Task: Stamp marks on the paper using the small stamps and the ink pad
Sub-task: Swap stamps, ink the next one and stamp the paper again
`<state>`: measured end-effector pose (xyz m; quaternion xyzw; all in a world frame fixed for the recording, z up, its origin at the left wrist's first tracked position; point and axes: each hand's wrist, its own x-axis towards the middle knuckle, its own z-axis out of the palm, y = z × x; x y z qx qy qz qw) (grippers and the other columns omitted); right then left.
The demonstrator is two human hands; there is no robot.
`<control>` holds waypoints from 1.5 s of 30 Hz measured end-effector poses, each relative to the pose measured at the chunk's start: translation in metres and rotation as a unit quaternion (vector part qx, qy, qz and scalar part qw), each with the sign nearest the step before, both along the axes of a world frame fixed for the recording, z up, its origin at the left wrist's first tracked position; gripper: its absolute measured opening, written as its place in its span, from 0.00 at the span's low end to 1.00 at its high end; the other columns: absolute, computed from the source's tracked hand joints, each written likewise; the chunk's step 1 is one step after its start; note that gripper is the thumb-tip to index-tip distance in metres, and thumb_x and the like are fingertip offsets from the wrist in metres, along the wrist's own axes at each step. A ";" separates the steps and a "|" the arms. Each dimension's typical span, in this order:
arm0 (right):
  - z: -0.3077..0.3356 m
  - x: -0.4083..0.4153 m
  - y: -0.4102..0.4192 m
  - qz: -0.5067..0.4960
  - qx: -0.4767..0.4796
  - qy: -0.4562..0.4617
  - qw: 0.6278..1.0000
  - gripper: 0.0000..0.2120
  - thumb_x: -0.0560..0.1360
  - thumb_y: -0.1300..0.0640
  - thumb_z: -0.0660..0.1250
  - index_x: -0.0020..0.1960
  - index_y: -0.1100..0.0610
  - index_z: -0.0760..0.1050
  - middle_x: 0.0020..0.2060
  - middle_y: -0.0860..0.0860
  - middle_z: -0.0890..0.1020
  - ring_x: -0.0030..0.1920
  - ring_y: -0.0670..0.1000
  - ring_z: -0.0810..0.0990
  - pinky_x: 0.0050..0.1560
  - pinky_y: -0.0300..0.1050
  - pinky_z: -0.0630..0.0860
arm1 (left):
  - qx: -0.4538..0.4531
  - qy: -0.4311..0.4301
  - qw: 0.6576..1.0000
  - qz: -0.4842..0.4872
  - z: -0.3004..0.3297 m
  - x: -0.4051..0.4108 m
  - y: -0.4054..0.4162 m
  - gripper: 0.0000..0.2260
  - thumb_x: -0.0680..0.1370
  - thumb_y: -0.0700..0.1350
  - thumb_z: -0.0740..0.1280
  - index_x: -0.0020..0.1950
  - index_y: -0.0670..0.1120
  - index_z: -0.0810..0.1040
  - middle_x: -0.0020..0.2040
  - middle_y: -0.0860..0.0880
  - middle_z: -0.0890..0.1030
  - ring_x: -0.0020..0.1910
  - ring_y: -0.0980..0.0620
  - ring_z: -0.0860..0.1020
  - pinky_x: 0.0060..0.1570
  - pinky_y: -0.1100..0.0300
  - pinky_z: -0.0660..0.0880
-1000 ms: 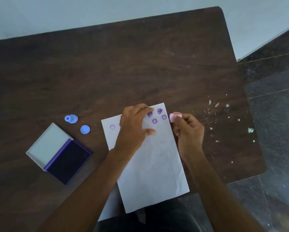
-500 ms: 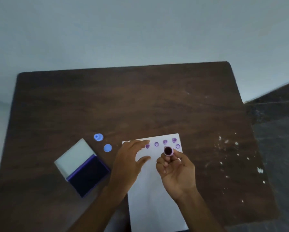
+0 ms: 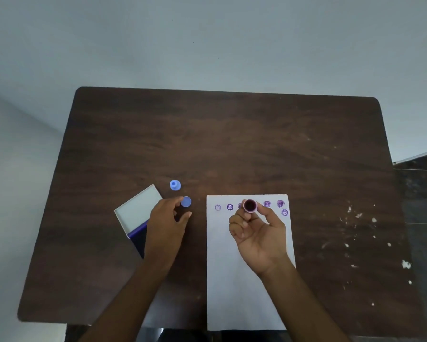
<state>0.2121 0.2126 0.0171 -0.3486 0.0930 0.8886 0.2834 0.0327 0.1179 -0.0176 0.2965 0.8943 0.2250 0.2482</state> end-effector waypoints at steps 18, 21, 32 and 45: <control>0.004 -0.013 -0.011 0.028 0.015 -0.028 0.999 0.13 0.71 0.55 0.70 0.50 0.64 0.80 0.34 0.56 0.75 0.32 0.51 0.71 0.32 0.44 0.68 | 0.045 -0.089 0.993 0.065 0.028 0.009 0.021 0.13 0.74 0.54 0.72 0.54 0.48 0.79 0.48 0.54 0.83 0.40 0.55 0.80 0.43 0.67 0.76; 0.005 -0.016 -0.015 0.037 0.020 -0.045 0.998 0.14 0.70 0.55 0.71 0.50 0.64 0.80 0.34 0.56 0.75 0.32 0.51 0.71 0.33 0.44 0.69 | 0.127 -0.324 0.927 0.139 0.042 0.018 0.019 0.09 0.75 0.45 0.73 0.53 0.46 0.77 0.45 0.48 0.86 0.37 0.46 0.85 0.39 0.56 0.83; 0.013 -0.021 -0.021 0.063 0.024 -0.067 0.996 0.13 0.72 0.54 0.69 0.49 0.64 0.81 0.33 0.56 0.76 0.32 0.51 0.71 0.35 0.43 0.70 | 0.196 -0.541 0.800 0.173 0.058 0.022 0.018 0.11 0.83 0.44 0.59 0.58 0.47 0.80 0.52 0.46 0.86 0.52 0.46 0.84 0.49 0.60 0.81; 0.019 -0.022 -0.016 0.079 0.095 -0.121 0.985 0.12 0.74 0.58 0.69 0.53 0.65 0.81 0.40 0.57 0.81 0.37 0.51 0.78 0.39 0.43 0.78 | 0.237 -0.331 0.912 0.057 0.065 0.033 0.013 0.20 0.68 0.52 0.75 0.59 0.59 0.79 0.54 0.62 0.84 0.54 0.62 0.82 0.51 0.70 0.77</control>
